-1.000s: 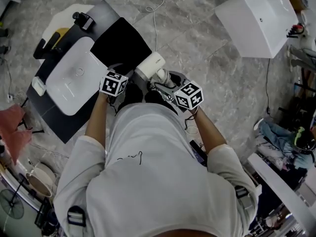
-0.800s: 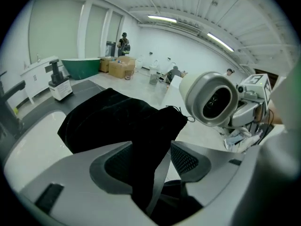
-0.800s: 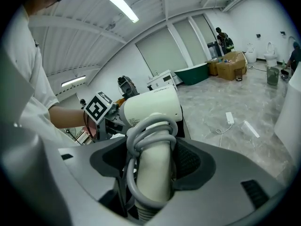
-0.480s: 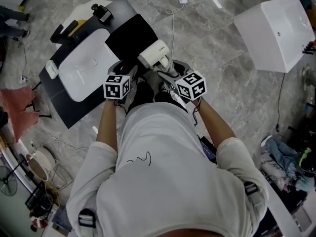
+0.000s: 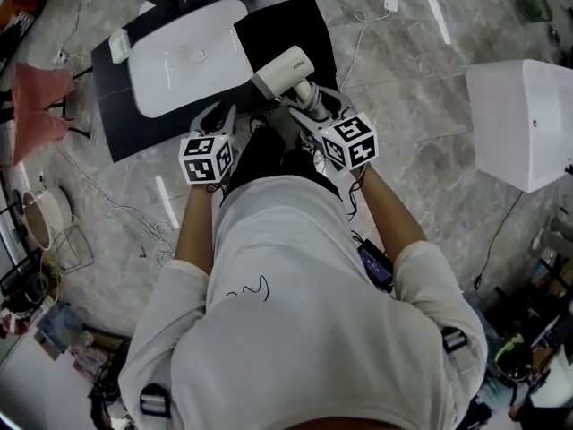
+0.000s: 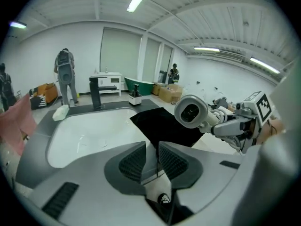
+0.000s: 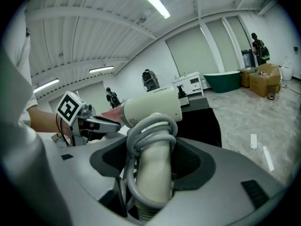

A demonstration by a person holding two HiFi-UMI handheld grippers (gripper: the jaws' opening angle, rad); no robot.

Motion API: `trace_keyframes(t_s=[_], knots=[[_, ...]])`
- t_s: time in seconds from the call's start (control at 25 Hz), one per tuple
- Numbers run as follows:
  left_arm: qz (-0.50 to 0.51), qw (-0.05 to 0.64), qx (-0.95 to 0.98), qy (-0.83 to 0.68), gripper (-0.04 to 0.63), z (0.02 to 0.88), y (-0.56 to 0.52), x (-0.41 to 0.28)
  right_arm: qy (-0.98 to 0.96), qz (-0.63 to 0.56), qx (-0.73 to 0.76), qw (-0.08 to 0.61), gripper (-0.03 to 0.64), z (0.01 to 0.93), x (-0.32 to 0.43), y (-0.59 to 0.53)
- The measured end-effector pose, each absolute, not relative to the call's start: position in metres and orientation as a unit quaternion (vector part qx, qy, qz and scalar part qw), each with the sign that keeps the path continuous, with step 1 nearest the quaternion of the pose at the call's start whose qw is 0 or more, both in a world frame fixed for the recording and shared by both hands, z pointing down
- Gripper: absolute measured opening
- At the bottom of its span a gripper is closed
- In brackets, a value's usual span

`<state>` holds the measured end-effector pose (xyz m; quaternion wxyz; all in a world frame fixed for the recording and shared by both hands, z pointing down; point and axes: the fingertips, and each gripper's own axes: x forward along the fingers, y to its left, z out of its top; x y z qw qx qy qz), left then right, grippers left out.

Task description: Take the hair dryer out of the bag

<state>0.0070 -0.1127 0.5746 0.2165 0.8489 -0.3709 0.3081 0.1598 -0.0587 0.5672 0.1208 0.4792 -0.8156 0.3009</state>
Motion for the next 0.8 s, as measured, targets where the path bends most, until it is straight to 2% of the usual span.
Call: trace_keyframes(t_s=[0.12, 0.2, 0.6, 0.8], knots=[[0.292, 0.218, 0.835, -0.412, 0.044, 0.570, -0.106, -0.021, -0.828, 0.303, 0.456, 0.122, 0.281, 0.567, 0.137, -0.061], [0.275, 0.218, 0.829, -0.436, 0.032, 0.563, -0.107, -0.036, -0.837, 0.300, 0.440, 0.124, 0.281, 0.564, 0.122, -0.067], [0.230, 0.233, 0.798, -0.506, 0.029, 0.555, -0.105, -0.134, -0.867, 0.285, 0.378, 0.158, 0.281, 0.556, 0.029, -0.088], [0.213, 0.238, 0.784, -0.533, 0.029, 0.550, -0.107, -0.204, -0.865, 0.307, 0.365, 0.158, 0.281, 0.555, -0.032, -0.096]])
